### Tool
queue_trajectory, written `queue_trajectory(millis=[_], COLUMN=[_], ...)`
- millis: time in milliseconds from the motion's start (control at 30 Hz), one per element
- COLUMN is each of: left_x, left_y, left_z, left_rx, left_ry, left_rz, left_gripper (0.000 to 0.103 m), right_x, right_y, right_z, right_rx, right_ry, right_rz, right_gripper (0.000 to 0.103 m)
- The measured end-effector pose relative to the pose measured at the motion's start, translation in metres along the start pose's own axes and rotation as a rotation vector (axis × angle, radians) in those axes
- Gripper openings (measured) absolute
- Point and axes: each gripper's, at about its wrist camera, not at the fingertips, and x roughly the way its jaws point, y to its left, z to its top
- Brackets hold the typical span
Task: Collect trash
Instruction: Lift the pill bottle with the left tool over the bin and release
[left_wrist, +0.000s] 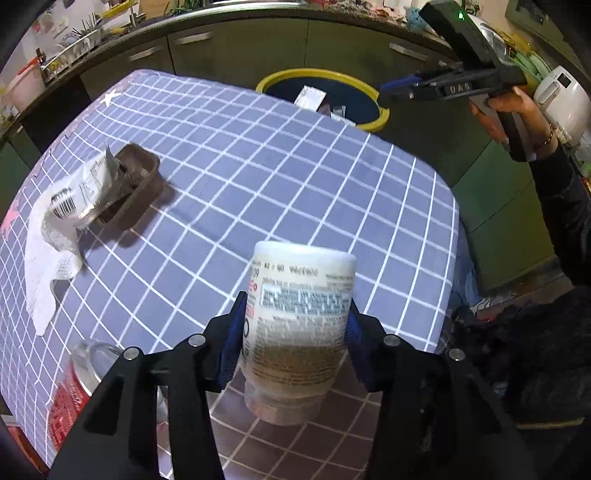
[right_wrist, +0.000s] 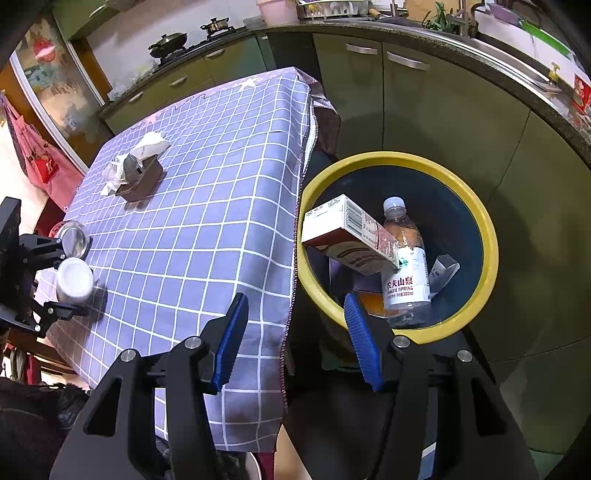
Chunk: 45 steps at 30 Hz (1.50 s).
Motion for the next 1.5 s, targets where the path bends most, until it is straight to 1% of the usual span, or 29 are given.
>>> queue_trajectory(millis=[433, 533, 667, 833, 900, 933, 1100, 1133, 1200, 1233, 1300, 1400, 1433, 1467, 1500], left_x=[-0.023, -0.03, -0.039, -0.041, -0.032, -0.027, 0.008, 0.02, 0.038, 0.053, 0.072, 0.106, 0.116, 0.124, 0.128], left_y=[-0.005, -0.007, -0.014, -0.032, -0.043, -0.047, -0.067, -0.071, -0.074, -0.075, -0.073, -0.072, -0.071, -0.069, -0.066], left_z=[0.03, 0.04, 0.065, 0.116, 0.144, 0.155, 0.22, 0.238, 0.256, 0.271, 0.286, 0.306, 0.31, 0.313, 0.314], left_rx=[0.015, 0.021, 0.037, 0.092, 0.119, 0.112, 0.131, 0.124, 0.115, 0.101, 0.075, 0.044, 0.034, 0.021, 0.008], left_ry=[-0.045, -0.061, -0.087, -0.129, -0.136, -0.148, -0.15, -0.149, -0.144, -0.137, -0.118, -0.089, -0.075, -0.066, -0.068], left_rz=[0.024, 0.016, 0.012, -0.011, -0.025, -0.037, -0.09, -0.109, -0.128, -0.142, -0.163, -0.138, -0.131, -0.116, -0.102], left_gripper=[0.046, 0.046, 0.046, 0.046, 0.046, 0.046, 0.046, 0.046, 0.046, 0.046, 0.046, 0.047, 0.053, 0.063, 0.065], right_x=[-0.016, -0.021, -0.029, -0.046, -0.052, -0.054, -0.062, -0.063, -0.066, -0.067, -0.07, -0.074, -0.075, -0.077, -0.077], right_y=[-0.014, -0.017, -0.023, -0.044, -0.053, -0.057, -0.08, -0.084, -0.094, -0.098, -0.104, -0.113, -0.115, -0.117, -0.119], right_z=[-0.011, -0.014, -0.02, -0.037, -0.045, -0.049, -0.069, -0.072, -0.081, -0.085, -0.092, -0.101, -0.104, -0.106, -0.107], right_rx=[0.033, 0.039, 0.052, 0.102, 0.125, 0.136, 0.194, 0.205, 0.232, 0.242, 0.26, 0.285, 0.294, 0.298, 0.303], right_ry=[-0.037, -0.05, -0.064, -0.095, -0.103, -0.107, -0.118, -0.119, -0.122, -0.122, -0.12, -0.122, -0.124, -0.125, -0.125], right_rz=[0.0, -0.001, -0.011, -0.027, -0.033, -0.035, -0.039, -0.04, -0.043, -0.044, -0.049, -0.055, -0.057, -0.058, -0.059], right_gripper=[0.054, 0.054, 0.054, 0.054, 0.054, 0.054, 0.054, 0.054, 0.054, 0.054, 0.054, 0.054, 0.054, 0.054, 0.054])
